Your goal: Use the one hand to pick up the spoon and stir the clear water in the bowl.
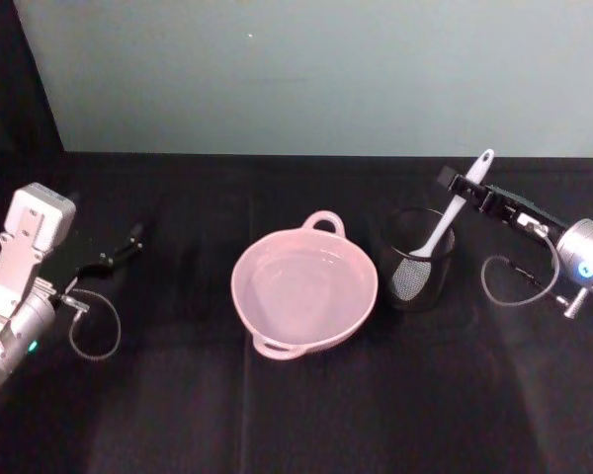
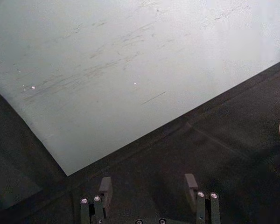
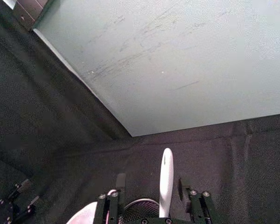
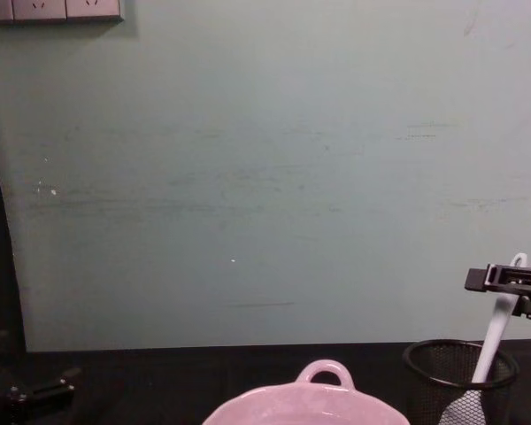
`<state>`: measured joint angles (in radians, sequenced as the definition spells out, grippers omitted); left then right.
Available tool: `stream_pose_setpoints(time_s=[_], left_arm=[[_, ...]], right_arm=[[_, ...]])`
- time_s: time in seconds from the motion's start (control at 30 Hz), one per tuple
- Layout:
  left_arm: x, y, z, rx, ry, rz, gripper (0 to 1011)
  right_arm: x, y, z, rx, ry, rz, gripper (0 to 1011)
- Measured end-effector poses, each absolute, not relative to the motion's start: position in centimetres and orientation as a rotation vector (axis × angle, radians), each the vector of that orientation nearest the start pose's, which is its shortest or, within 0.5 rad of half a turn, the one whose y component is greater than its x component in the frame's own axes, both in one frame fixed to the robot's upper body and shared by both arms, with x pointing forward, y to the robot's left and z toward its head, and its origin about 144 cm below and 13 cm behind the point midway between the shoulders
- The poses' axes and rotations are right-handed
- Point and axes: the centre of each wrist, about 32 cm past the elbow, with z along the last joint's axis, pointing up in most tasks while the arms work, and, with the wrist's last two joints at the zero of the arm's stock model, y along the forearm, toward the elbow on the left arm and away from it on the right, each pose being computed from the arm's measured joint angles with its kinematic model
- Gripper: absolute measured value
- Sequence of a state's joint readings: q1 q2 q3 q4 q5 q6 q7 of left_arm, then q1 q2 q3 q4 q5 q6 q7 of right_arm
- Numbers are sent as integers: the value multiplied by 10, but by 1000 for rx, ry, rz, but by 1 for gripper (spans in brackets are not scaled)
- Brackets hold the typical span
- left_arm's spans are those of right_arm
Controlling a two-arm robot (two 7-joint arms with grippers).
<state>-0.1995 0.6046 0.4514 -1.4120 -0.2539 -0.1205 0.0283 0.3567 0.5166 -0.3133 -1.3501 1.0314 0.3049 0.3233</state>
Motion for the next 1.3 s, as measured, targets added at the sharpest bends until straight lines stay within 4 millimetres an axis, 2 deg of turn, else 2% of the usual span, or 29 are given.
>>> stream_pose_setpoints(time_s=[0.13,0.17,0.23,0.27,0.37,0.5,0.67,0.9,1.03,1.3], left_arm=[[489,310,1140,304,-285,1248,1011],[489,310,1140,305,-285,1248,1011],[489,310,1140,304,-285,1248,1011],[489,310,1140,304,-285,1248,1011],[489,310,1140,304,-285,1248,1011],[489,310,1140,304,-285,1248,1011],[489,310,1140,304,-285,1248,1011],[489,310,1140,305,-285,1248,1011],[489,310,1140,304,-285,1248,1011],[489,310,1140,304,-285,1248,1011]], right_arm=[[543,-323,1199,160,536,-996,609],[543,-323,1199,160,536,-996,550],[543,-323,1199,161,536,-996,508],[543,-323,1199,161,536,-996,449],[543,-323,1199,161,537,-996,392],[543,-323,1199,162,537,-996,225],[543,-323,1199,162,538,-996,121],[543,-323,1199,162,538,-996,120],[540,-324,1205,136,468,-981,120],[530,-330,1249,42,233,-926,120]])
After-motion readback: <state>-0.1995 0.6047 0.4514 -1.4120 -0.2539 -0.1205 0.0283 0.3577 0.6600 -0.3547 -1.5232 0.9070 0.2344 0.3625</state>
